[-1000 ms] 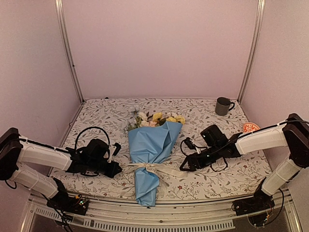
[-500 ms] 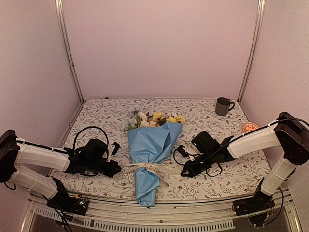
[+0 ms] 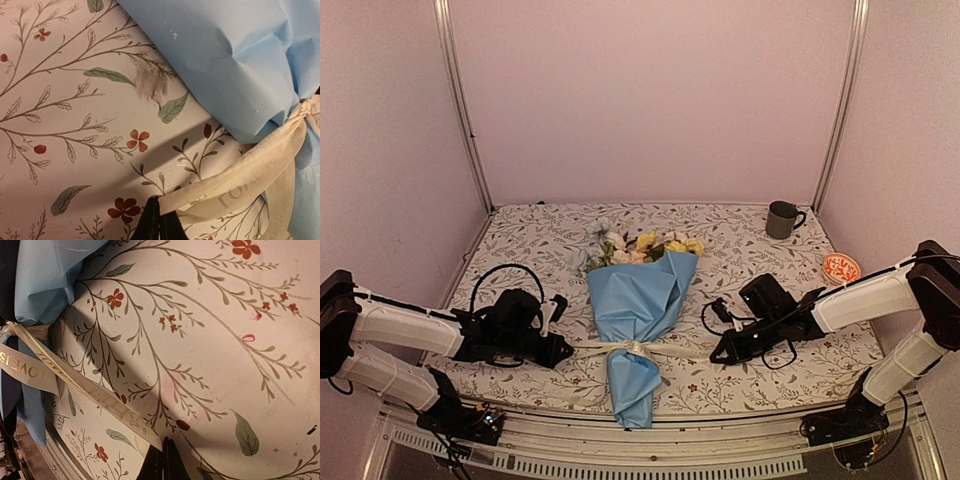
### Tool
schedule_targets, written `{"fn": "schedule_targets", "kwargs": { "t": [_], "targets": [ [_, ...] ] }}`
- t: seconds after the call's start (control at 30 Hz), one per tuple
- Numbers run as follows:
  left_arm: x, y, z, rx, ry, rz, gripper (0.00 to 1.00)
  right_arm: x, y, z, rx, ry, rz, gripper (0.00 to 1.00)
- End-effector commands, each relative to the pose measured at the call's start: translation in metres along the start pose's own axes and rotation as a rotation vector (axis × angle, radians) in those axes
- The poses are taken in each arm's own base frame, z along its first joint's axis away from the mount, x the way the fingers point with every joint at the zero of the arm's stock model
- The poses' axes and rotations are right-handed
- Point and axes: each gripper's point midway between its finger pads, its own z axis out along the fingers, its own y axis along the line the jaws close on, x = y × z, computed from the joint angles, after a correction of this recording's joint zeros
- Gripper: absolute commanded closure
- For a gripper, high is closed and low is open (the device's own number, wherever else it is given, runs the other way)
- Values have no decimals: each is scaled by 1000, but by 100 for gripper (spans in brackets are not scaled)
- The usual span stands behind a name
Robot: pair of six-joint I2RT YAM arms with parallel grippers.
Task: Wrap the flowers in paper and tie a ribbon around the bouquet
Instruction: Tie the half-tied ribbon around the folded bouquet.
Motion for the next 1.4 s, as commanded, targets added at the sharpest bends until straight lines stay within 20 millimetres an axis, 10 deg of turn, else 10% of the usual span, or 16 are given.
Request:
{"fn": "schedule_targets", "kwargs": {
  "t": [0.0,0.6,0.67,0.73,1.03,1.37],
  "targets": [
    [17,26,1,-104,53,-37,100,31,-48,-8,126,62,149,100],
    [15,-7,7,7,47,49,100,15,-31,-16,-19,34,113,100],
    [8,-20,5,36,32,94,97,5,-21,-23,-55,2,83,80],
    [0,-33,2,69,19,135,69,-6,-8,-34,-92,-42,47,59],
    [-28,-73,-30,170,15,236,20,-62,12,-96,-71,-278,4,16],
    [-106,-1,-85,-99,-278,21,5,-121,-91,-236,369,-812,208,1]
  ]
}}
